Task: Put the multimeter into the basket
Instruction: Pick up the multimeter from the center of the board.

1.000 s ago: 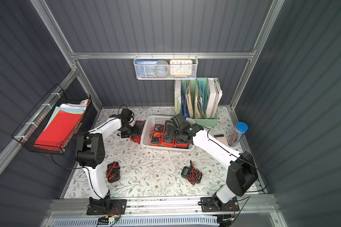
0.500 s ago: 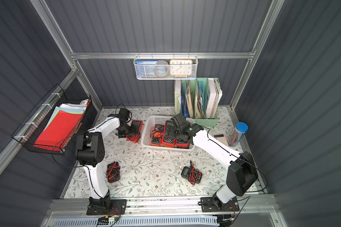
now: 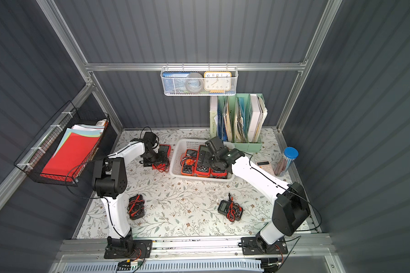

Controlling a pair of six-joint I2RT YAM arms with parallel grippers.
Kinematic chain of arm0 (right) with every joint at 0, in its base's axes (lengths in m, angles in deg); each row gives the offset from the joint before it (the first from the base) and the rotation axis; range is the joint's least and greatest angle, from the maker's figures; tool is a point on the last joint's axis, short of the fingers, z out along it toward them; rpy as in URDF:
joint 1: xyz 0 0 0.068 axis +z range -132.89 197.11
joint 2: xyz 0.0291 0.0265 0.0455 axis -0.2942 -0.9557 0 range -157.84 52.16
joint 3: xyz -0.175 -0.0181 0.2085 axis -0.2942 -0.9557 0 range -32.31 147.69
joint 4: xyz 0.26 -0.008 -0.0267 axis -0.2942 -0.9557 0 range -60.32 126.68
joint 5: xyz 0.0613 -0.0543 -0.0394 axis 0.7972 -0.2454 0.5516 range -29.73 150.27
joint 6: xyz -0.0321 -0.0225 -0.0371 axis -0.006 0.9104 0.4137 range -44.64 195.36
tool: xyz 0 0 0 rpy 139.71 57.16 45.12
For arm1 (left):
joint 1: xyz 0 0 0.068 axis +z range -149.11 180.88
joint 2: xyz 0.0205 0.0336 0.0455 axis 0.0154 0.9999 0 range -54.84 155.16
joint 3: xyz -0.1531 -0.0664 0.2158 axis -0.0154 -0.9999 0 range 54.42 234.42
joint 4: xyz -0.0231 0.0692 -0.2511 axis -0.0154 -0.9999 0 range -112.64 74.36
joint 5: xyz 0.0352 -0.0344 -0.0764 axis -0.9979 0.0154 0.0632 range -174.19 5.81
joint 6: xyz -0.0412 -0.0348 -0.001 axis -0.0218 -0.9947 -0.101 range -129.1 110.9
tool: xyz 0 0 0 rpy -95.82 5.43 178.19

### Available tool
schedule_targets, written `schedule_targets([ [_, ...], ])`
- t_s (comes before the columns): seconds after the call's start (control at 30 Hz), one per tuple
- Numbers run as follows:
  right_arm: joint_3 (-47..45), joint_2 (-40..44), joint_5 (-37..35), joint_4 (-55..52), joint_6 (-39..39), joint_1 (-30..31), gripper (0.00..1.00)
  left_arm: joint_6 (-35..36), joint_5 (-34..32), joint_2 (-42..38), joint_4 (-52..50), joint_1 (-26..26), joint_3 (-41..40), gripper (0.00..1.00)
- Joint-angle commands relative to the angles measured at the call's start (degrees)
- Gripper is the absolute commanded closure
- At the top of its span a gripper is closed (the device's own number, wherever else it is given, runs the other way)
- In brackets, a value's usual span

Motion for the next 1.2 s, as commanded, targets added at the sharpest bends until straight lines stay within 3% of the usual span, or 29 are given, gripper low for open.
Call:
schedule_targets([
  [0.0,0.7,1.6,0.3,-0.5,-0.3,0.1,0.03,-1.0,-2.9,2.6,0.3,0.7,-1.5,0.15],
  [0.1,0.7,2.0,0.2,-0.6,-0.3,0.1,0.03,-1.2,-1.4,2.1,1.1,0.7,-2.1,0.31],
  [0.23,0.4,1.9,1.5,-0.2,-0.1,0.2,0.03,-1.9,-0.6,-0.5,1.7,0.7,-3.0,0.43],
  [0.47,0.4,1.2,4.0,0.9,-0.3,0.2,0.03,-2.0,-1.6,-7.8,-0.4,0.7,-1.3,0.55],
  [0.67,0.4,1.1,4.0,1.8,-0.6,0.2,0.03,-1.6,-1.1,-13.1,-4.7,-0.7,3.7,0.57],
  [0.97,0.4,1.2,2.8,1.9,-0.7,0.2,0.03,-3.4,-5.7,-17.8,-7.6,-9.2,10.6,0.59],
  [1.17,-1.3,3.1,-0.6,2.5,-1.1,0.2,0.03,-6.7,-4.6,-18.8,-6.5,-13.1,12.6,0.59],
])
